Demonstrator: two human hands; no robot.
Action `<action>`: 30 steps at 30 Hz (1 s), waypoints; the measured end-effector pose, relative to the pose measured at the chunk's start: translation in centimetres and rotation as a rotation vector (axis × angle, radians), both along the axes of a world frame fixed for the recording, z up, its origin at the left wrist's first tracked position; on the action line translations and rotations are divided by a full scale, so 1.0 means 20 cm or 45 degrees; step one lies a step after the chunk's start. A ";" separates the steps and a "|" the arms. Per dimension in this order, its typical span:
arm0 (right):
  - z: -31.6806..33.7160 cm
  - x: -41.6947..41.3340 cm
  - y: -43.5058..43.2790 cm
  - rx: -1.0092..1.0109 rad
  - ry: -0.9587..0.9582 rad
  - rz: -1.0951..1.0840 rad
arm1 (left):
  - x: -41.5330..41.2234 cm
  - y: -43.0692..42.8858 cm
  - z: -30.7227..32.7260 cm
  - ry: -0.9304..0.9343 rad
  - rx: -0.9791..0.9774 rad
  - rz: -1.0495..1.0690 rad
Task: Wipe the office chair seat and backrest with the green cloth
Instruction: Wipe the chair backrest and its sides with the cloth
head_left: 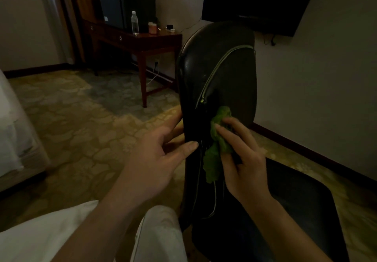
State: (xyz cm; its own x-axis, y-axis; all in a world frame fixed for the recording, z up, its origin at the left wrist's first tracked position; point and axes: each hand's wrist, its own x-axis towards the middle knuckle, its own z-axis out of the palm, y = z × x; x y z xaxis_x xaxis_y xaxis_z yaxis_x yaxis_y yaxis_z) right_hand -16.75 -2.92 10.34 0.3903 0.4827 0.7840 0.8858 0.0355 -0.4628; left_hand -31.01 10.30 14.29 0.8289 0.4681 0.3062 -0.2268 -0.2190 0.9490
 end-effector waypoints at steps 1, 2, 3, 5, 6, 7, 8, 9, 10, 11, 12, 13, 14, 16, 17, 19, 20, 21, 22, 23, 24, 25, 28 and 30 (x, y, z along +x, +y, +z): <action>0.00 0.00 0.00 -0.009 -0.002 -0.003 | 0.00 -0.01 0.00 -0.014 -0.002 0.014; 0.01 0.00 0.00 -0.014 0.004 -0.001 | 0.01 -0.02 -0.01 -0.027 0.010 0.039; 0.03 -0.01 0.00 -0.014 0.015 0.002 | 0.01 -0.03 -0.02 -0.043 0.031 0.069; 0.08 -0.02 0.02 -0.003 0.032 0.000 | 0.00 -0.05 -0.04 -0.065 0.074 0.113; 0.10 -0.03 0.03 0.003 0.031 -0.004 | 0.00 -0.05 -0.04 -0.061 0.080 0.117; 0.13 -0.03 0.03 0.007 0.023 -0.008 | 0.00 -0.06 -0.05 -0.053 0.077 0.109; 0.15 -0.03 0.04 0.011 0.011 -0.010 | -0.01 -0.06 -0.05 -0.043 0.072 0.100; 0.16 -0.03 0.04 0.016 0.000 -0.009 | -0.01 -0.06 -0.05 -0.030 0.068 0.095; 0.17 -0.03 0.05 0.022 -0.008 -0.004 | -0.02 -0.06 -0.06 -0.017 0.065 0.098; 0.18 -0.03 0.05 0.027 -0.014 0.003 | -0.02 -0.06 -0.06 -0.011 0.057 0.104; 0.18 -0.03 0.05 0.027 -0.026 0.008 | -0.02 -0.06 -0.06 -0.012 0.043 0.110; 0.17 -0.02 0.04 0.020 -0.047 0.012 | -0.02 -0.06 -0.07 -0.013 0.026 0.113; 0.15 -0.01 0.04 0.006 -0.072 0.018 | -0.02 -0.06 -0.07 -0.018 0.010 0.115; 0.11 0.02 0.01 -0.034 -0.116 0.040 | -0.03 -0.08 -0.07 -0.057 -0.049 0.097; 0.09 0.04 0.00 -0.054 -0.138 0.049 | -0.03 -0.08 -0.07 -0.085 -0.114 0.083; 0.07 0.07 -0.03 -0.079 -0.192 0.050 | -0.04 -0.09 -0.05 -0.127 -0.270 0.058; 0.08 0.08 -0.03 -0.082 -0.210 0.041 | -0.04 -0.10 -0.04 -0.139 -0.319 0.054; 0.09 0.08 -0.03 -0.077 -0.215 0.028 | -0.04 -0.11 -0.04 -0.149 -0.343 0.058; 0.10 0.08 -0.02 -0.067 -0.206 0.016 | -0.03 -0.11 -0.04 -0.154 -0.355 0.069; 0.12 0.07 -0.01 -0.058 -0.185 0.009 | -0.03 -0.12 -0.04 -0.161 -0.361 0.079; 0.14 0.05 0.00 -0.049 -0.163 0.006 | -0.02 -0.12 -0.04 -0.168 -0.359 0.086; 0.15 0.04 0.01 -0.039 -0.147 0.007 | -0.02 -0.12 -0.04 -0.175 -0.350 0.092; 0.20 0.02 0.03 -0.013 -0.133 0.021 | -0.01 -0.13 -0.04 -0.184 -0.340 0.105; 0.22 0.02 0.04 0.001 -0.118 0.045 | -0.01 -0.12 -0.04 -0.182 -0.353 0.096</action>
State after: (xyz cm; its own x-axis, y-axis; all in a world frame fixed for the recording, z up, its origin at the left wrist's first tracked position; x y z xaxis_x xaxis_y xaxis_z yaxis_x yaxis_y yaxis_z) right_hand -16.44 -2.20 14.69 0.2985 0.4941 0.8165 0.9230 0.0682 -0.3787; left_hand -31.19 7.84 13.58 0.7464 0.6087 0.2692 -0.3549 0.0218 0.9346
